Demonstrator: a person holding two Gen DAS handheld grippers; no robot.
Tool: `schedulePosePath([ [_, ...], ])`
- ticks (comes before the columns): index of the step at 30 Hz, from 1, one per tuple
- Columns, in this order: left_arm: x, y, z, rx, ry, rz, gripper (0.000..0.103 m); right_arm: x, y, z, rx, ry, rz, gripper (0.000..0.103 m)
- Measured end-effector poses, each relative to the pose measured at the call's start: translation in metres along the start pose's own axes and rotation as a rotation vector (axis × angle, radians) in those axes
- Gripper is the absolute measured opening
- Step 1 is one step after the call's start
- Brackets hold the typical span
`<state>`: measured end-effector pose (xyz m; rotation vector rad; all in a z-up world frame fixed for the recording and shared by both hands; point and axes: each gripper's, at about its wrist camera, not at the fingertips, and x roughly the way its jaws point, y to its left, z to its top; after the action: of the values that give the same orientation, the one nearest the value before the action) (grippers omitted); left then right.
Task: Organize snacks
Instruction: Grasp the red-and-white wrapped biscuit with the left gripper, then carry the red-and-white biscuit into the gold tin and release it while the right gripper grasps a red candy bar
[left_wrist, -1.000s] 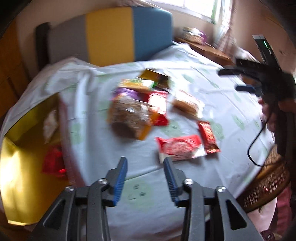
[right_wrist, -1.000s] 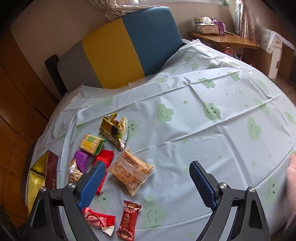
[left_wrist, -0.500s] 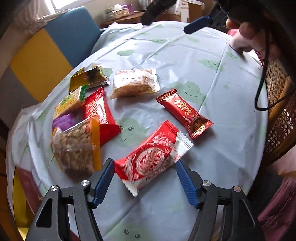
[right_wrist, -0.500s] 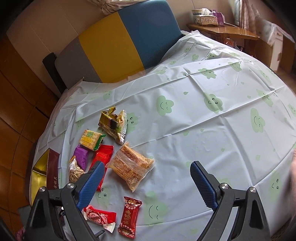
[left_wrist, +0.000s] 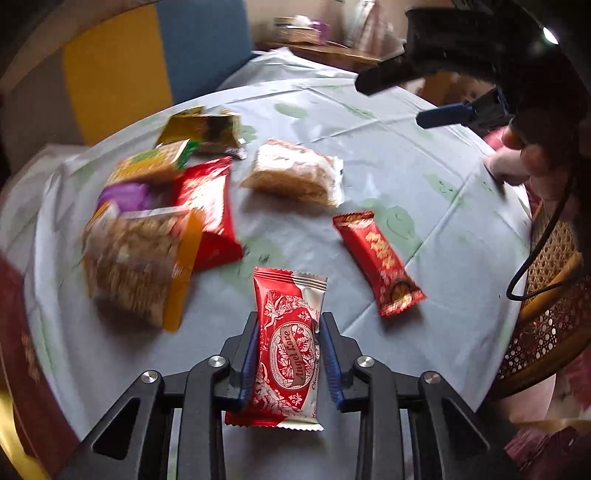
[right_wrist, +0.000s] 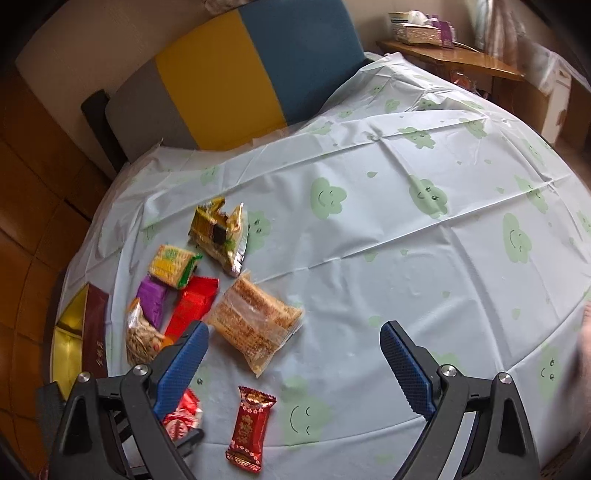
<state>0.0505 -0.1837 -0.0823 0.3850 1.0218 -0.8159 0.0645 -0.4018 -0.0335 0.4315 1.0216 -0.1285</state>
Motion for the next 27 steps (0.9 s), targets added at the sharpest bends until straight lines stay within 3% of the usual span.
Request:
schedulePosePath([
  [4,-0.016,0.008,-0.027,-0.078,-0.032,0.109,0.031,0.020,0.023,-0.014,-0.108,0.133,0.067,0.093],
  [7,-0.021,0.016,-0.041,-0.129,-0.059,0.135,0.033,0.033,0.043,-0.028,-0.204,0.219,0.094,0.088],
  [9,-0.023,0.020,-0.046,-0.156,-0.075,0.140,0.035,0.041,0.050,-0.038,-0.248,0.274,0.076,0.080],
  [11,-0.022,0.020,-0.046,-0.164,-0.086,0.145,0.037,0.051,0.056,-0.048,-0.278,0.329,0.054,0.063],
  [13,-0.023,0.016,-0.051,-0.151,-0.105,0.162,0.037,0.057,0.064,-0.057,-0.325,0.368,0.041,0.060],
  [15,-0.021,0.014,-0.051,-0.141,-0.123,0.171,0.037,0.061,0.072,-0.064,-0.367,0.382,0.038,0.057],
  [17,-0.020,0.016,-0.052,-0.159,-0.135,0.161,0.037,0.066,0.080,-0.073,-0.430,0.383,-0.007,0.045],
  [20,-0.021,0.018,-0.053,-0.169,-0.139,0.149,0.037,0.067,0.091,-0.083,-0.522,0.342,-0.053,0.038],
  [24,-0.028,0.024,-0.051,-0.211,-0.130,0.112,0.032,0.069,0.096,-0.091,-0.562,0.334,-0.063,0.038],
  [27,-0.054,0.030,-0.051,-0.240,-0.181,0.082,0.032,0.068,0.097,-0.095,-0.587,0.325,-0.066,0.038],
])
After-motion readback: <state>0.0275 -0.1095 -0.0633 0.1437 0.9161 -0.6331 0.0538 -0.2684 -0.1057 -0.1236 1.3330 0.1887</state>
